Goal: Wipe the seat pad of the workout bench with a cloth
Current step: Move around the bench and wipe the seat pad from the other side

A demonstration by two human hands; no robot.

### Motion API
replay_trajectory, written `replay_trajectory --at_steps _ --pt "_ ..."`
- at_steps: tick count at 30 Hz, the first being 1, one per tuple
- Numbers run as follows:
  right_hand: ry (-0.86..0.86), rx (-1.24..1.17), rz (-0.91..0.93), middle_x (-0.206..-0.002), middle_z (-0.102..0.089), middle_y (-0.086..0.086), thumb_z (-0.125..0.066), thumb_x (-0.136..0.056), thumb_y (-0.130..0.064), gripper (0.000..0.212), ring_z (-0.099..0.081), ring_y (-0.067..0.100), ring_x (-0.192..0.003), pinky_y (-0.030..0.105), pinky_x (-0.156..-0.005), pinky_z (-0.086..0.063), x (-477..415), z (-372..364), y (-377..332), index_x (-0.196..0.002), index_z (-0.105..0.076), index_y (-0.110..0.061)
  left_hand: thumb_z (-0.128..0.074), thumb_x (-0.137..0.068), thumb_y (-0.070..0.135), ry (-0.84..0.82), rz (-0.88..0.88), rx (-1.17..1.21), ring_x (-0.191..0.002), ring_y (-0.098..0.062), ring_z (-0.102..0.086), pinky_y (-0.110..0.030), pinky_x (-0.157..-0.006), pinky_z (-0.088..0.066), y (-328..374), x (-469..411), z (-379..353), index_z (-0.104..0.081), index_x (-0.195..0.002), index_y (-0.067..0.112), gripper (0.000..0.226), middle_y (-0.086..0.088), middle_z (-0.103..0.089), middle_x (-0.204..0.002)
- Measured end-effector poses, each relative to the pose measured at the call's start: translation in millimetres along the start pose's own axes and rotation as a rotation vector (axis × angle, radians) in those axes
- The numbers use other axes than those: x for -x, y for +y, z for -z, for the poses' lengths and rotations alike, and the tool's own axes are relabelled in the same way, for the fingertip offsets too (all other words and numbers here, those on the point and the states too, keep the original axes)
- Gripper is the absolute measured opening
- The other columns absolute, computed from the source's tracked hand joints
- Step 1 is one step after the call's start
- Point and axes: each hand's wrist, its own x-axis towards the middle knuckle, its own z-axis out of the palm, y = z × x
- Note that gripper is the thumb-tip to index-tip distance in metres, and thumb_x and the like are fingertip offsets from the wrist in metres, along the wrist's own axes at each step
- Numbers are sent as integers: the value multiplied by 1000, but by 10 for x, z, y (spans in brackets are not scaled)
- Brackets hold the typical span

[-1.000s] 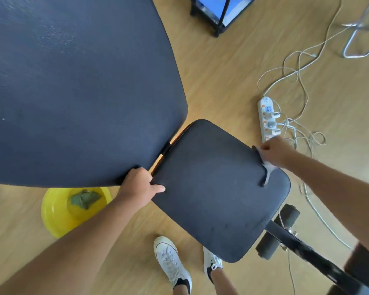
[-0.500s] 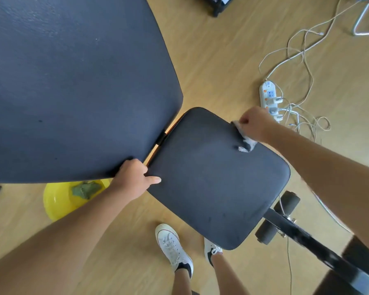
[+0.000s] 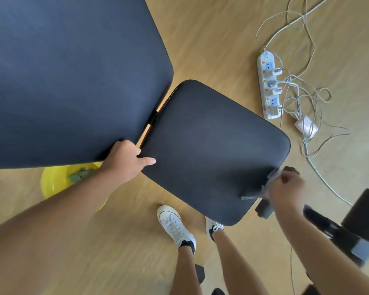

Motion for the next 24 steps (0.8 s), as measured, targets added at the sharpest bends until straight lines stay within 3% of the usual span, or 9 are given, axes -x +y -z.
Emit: replay_trajectory --at_steps 3,7,10,11,12,15,17,20,24 --pt "-141 55 81 -56 -58 8 -52 -99 -22 37 -50 26 -54 28 -52 -40 670 -112 348 -65 -59 -7 -80 -78 49 -2 -35 -32 -68 -23 -47 -35 -70 -52 -1 9 26 -42 -80 14 52 -2 -46 -82" --pt "-85 -8 42 -53 -53 10 -60 -95 -19 31 -50 34 -59 28 -54 -36 88 68 114 -66 -63 -12 -79 -78 49 -7 -39 -59 -65 -26 -53 -38 -68 -55 40 26 49 -45 -76 12 50 -3 -51 -80" --pt "68 -141 -5 -51 -40 1 -55 -99 -25 35 -34 24 -49 26 -48 -29 -163 150 -150 -65 -55 -15 -80 -78 45 14 -16 -41 -51 -24 -43 -29 -50 -35 33 24 42 -44 -58 3 59 3 -41 -80" --pt "84 -131 -16 -52 -42 3 -53 -101 -28 39 -36 24 -49 28 -49 -33 -63 89 -105 -64 -56 -13 -81 -79 42 13 -4 -34 -47 -23 -41 -27 -46 -28 52 36 37 -42 -55 -5 65 -15 -67 -72" --pt "74 -138 -29 -55 -49 6 -52 -102 -30 41 -43 28 -53 32 -54 -39 113 -19 15 -67 -60 -10 -81 -80 40 19 -7 -33 -46 -22 -44 -27 -45 -25 78 58 43 -44 -65 -14 67 -17 -61 -100" --pt "-71 -149 -99 -63 -61 7 -55 -102 -26 36 -59 32 -65 30 -56 -39 855 -305 432 -73 -67 -8 -81 -80 41 18 -6 -41 -60 -29 -56 -33 -51 -39 104 78 30 -53 -67 -14 62 -24 -57 -80" --pt "-169 -185 -199 -65 -67 -1 -59 -101 -27 28 -65 27 -70 28 -60 -43 1010 -400 575 -82 -74 -13 -80 -79 44 29 -7 -64 -49 -28 -38 -32 -49 -32 51 39 29 -49 -60 -4 60 -11 -42 -55" --pt "-123 -388 -335 -59 -67 -11 -66 -97 -34 27 -57 15 -54 22 -52 -42 824 -284 534 -76 -76 -21 -80 -77 48 30 -38 -88 -53 -26 -33 -31 -51 -29 6 -10 -11 -45 -61 7 56 -8 -38 -59" --pt "-5 -617 -388 -88 -73 -4 -71 -93 -32 11 -68 15 -81 21 -61 -50 1035 -444 467 -92 -73 -21 -79 -78 49 43 -64 -84 -55 -26 -36 -32 -54 -33 -7 -15 -17 -47 -62 7 54 -9 -41 -61"
